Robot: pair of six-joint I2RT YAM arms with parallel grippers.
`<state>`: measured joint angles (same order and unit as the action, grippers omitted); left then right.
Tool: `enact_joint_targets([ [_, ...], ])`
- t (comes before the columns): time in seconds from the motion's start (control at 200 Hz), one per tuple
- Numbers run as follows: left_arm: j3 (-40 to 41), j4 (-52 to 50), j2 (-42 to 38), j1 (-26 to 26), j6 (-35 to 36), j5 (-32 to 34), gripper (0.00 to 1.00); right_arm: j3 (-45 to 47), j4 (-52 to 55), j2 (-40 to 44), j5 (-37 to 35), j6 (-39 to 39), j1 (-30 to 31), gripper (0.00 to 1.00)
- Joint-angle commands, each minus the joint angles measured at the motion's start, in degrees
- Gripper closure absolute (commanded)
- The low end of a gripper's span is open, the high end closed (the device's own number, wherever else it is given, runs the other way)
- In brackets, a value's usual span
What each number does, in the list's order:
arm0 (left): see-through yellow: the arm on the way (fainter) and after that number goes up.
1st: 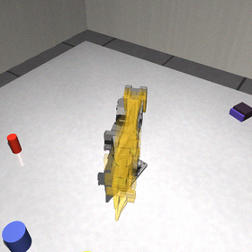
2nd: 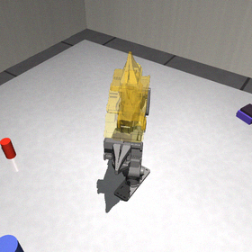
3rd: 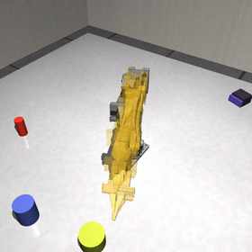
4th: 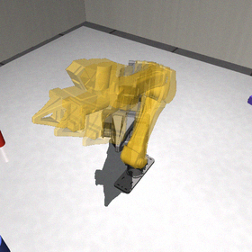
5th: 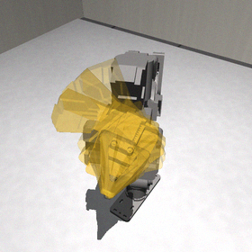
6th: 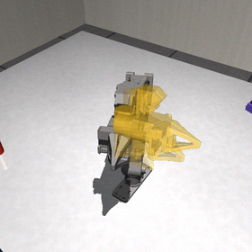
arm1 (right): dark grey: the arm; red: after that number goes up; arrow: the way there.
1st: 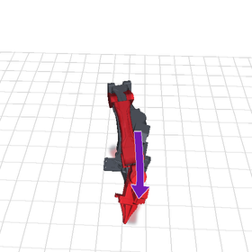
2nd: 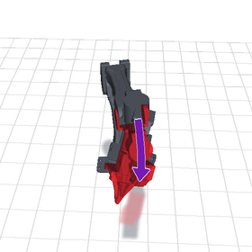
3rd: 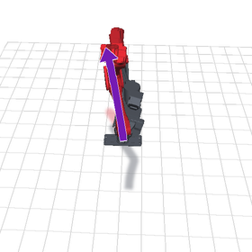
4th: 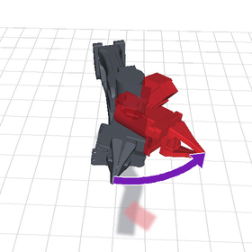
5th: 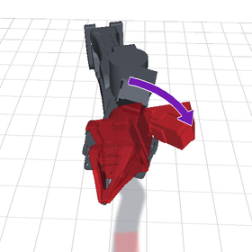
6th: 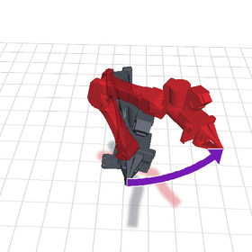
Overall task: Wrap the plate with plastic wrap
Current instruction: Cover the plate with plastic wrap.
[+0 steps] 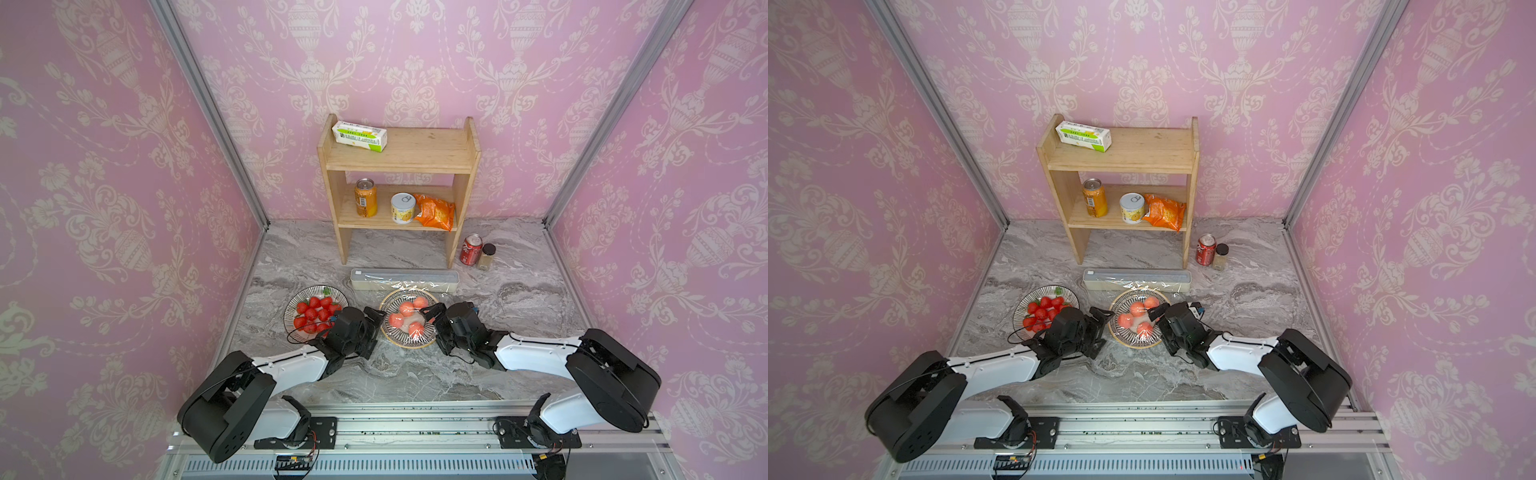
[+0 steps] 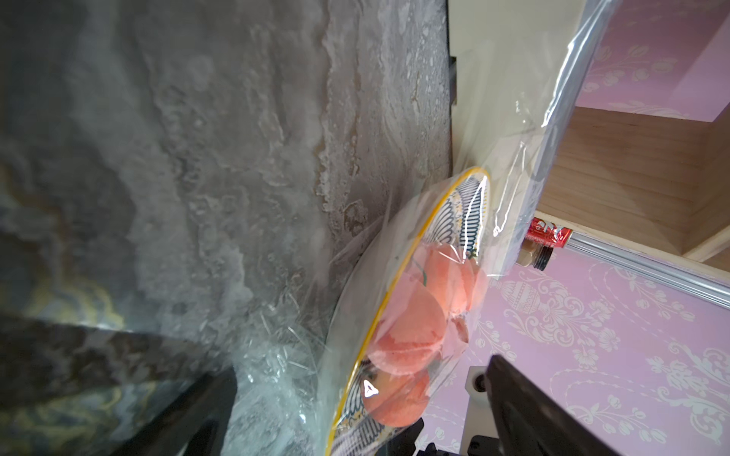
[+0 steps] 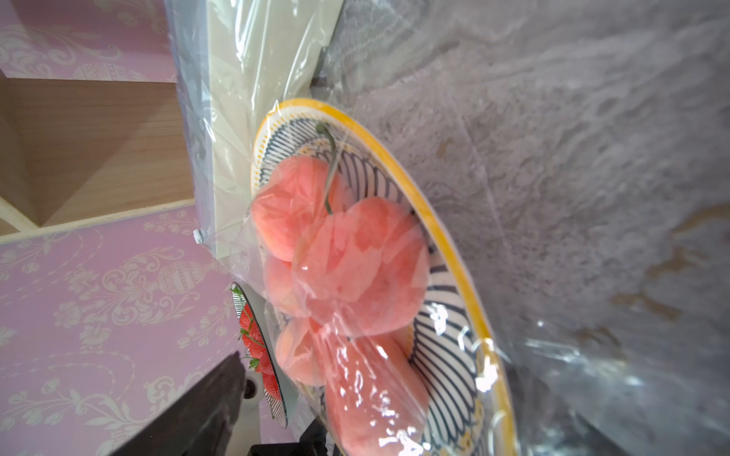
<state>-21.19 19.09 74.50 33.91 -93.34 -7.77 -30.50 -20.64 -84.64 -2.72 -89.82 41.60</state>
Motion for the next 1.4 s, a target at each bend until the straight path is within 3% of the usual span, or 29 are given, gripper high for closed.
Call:
enact_joint_targets([
  [0.0, -1.42, -5.73, -1.74, -0.40, 3.48, -1.30, 0.01, -1.75, 5.45, 0.66, 1.55, 3.61, -0.36, 0.00],
  [0.285, -3.93, 0.96, 4.30, -0.95, 3.16, -5.61, 0.01, -2.70, 21.56, 8.41, 4.66, 2.63, 0.00, 0.00],
  [0.465, -7.61, 0.26, 7.67, -1.59, 6.12, -5.95, 0.01, -0.71, 14.49, 8.09, 5.09, 5.36, -2.24, 0.00],
  [0.861, -10.68, 1.80, 11.51, -5.12, 9.37, -8.60, 0.01, -5.27, 12.45, 1.59, 9.13, 12.55, -7.72, 0.00],
  [1.396, -14.46, 2.44, 14.71, -5.87, 11.80, -10.72, 0.01, -12.78, 11.08, -5.79, 13.67, 14.05, -8.04, 0.00],
])
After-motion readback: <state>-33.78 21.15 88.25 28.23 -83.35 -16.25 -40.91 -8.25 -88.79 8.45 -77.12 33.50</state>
